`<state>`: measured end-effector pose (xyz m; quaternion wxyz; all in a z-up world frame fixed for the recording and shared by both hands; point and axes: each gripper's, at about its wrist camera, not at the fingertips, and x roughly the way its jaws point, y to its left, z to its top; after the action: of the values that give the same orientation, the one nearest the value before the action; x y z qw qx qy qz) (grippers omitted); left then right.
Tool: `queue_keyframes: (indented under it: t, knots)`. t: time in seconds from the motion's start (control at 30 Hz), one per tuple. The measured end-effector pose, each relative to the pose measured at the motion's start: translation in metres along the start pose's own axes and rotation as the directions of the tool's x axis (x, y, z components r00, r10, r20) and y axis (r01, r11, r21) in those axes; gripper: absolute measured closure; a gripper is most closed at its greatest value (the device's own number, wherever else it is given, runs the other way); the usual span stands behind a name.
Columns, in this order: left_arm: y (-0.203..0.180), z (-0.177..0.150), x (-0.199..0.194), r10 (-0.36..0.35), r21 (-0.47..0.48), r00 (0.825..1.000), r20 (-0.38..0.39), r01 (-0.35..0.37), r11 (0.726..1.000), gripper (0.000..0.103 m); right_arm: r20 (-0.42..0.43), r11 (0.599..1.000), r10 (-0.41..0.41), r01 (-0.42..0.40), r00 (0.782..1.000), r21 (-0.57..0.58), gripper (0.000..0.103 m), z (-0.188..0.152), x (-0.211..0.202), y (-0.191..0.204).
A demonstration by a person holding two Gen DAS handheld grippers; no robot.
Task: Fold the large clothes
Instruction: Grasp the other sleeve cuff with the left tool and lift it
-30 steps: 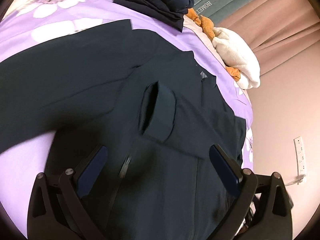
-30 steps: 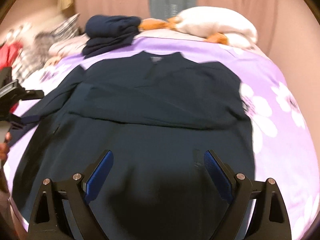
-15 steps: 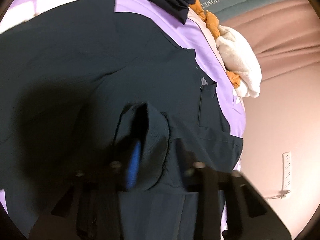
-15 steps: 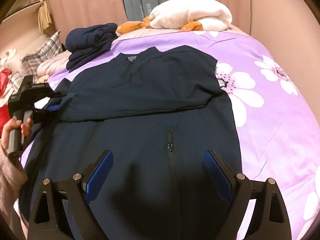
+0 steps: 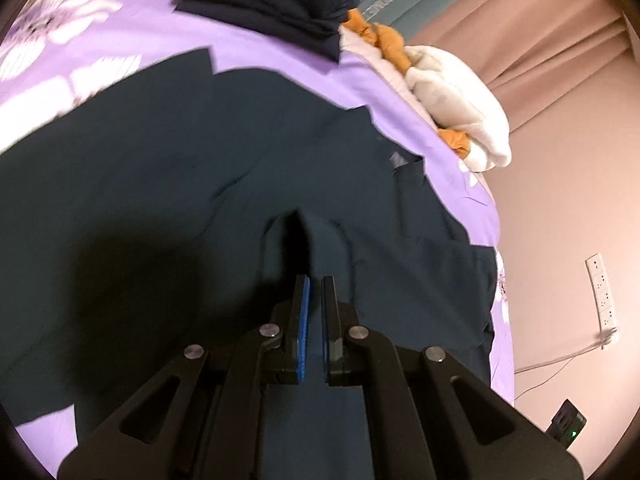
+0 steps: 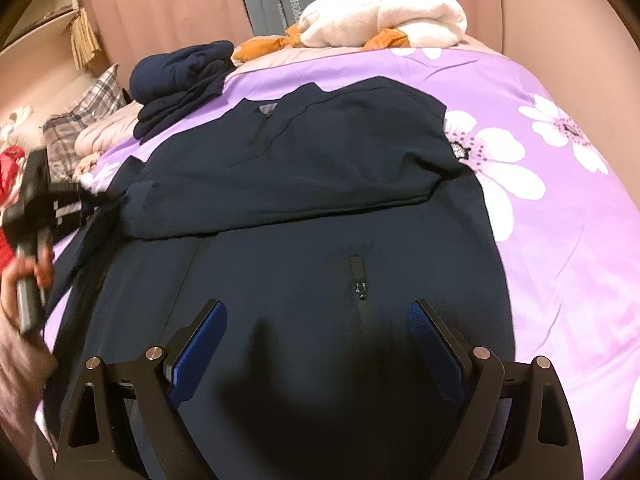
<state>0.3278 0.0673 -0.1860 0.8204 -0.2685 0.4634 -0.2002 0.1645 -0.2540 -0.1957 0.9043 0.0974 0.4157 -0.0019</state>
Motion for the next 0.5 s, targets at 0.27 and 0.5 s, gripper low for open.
queue_keyframes:
  t: [0.27,0.5]
  knots:
    - [-0.021,0.019,0.009,0.011,0.004,0.999,0.039,-0.011,1.000,0.033,-0.012,1.000,0.013,-0.013,1.000,0.015,0.011,0.000,0.002,0.005]
    - [-0.018,0.020,0.044,-0.022,-0.041,0.998,-0.050,0.020,0.999,0.086,-0.019,1.000,0.016,-0.016,1.000,0.011,0.011,-0.002,0.001,0.004]
